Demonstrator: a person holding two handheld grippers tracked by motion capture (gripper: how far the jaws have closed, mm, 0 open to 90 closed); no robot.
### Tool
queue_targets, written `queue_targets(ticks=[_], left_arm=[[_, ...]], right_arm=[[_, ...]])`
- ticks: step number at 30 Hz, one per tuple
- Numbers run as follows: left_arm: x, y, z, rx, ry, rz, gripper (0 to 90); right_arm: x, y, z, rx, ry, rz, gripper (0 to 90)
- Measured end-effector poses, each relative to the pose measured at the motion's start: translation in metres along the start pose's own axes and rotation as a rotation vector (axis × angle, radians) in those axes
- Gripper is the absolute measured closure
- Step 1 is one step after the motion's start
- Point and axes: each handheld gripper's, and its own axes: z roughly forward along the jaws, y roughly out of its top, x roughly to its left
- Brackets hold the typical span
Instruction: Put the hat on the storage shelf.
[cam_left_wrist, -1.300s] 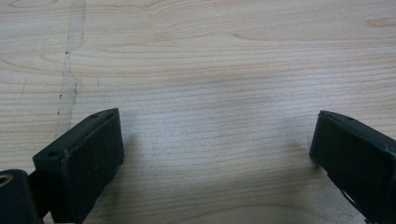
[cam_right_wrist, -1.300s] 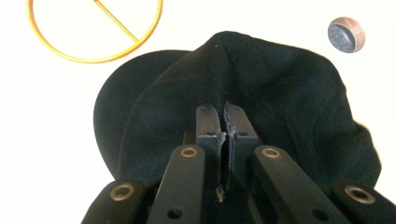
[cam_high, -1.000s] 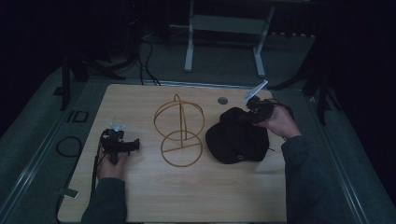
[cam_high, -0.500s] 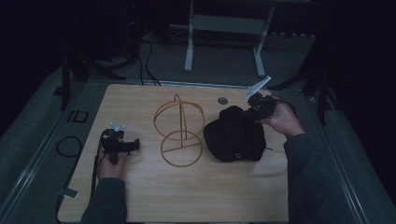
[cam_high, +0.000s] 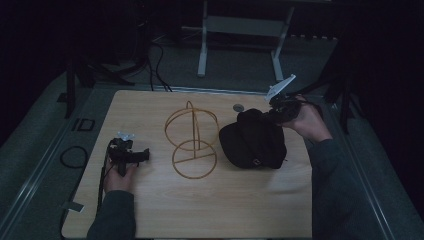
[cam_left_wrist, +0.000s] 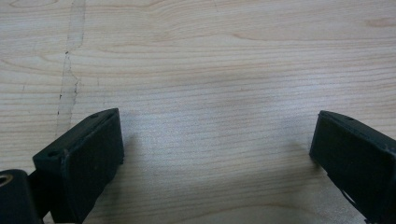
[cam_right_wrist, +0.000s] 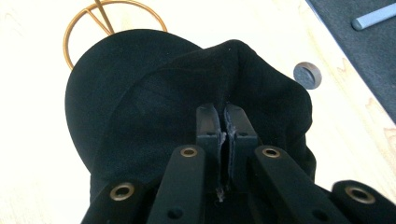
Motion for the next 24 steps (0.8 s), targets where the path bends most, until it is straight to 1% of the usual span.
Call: queue_targets(ticks=[4, 6, 9, 13, 15, 24], left_arm=[[0.0, 0.0, 0.0, 0.0, 0.0, 0.0, 2.6], [0.0, 0.0, 0.0, 0.0, 0.0, 0.0, 2.6], [0.0, 0.0, 0.0, 0.002, 0.0, 0.002, 2.6], [0.0, 0.0, 0.0, 0.002, 0.0, 0.002, 2.6], [0.0, 0.0, 0.0, 0.002, 0.0, 0.002, 2.6], [0.0, 0.0, 0.0, 0.002, 0.0, 0.002, 2.6]], right_arm=[[-0.001, 0.003, -0.006, 0.008, -0.012, -0.005, 86.2], [-0.002, 0.004, -0.01, 0.004, -0.019, -0.013, 86.2], [-0.002, 0.006, -0.016, -0.012, -0.026, -0.007, 86.2], [-0.004, 0.006, -0.024, -0.043, -0.031, -0.011, 86.2], [-0.003, 0.007, -0.027, -0.058, -0.026, -0.009, 86.2], [-0.003, 0.008, -0.037, -0.089, -0.027, -0.012, 86.2]])
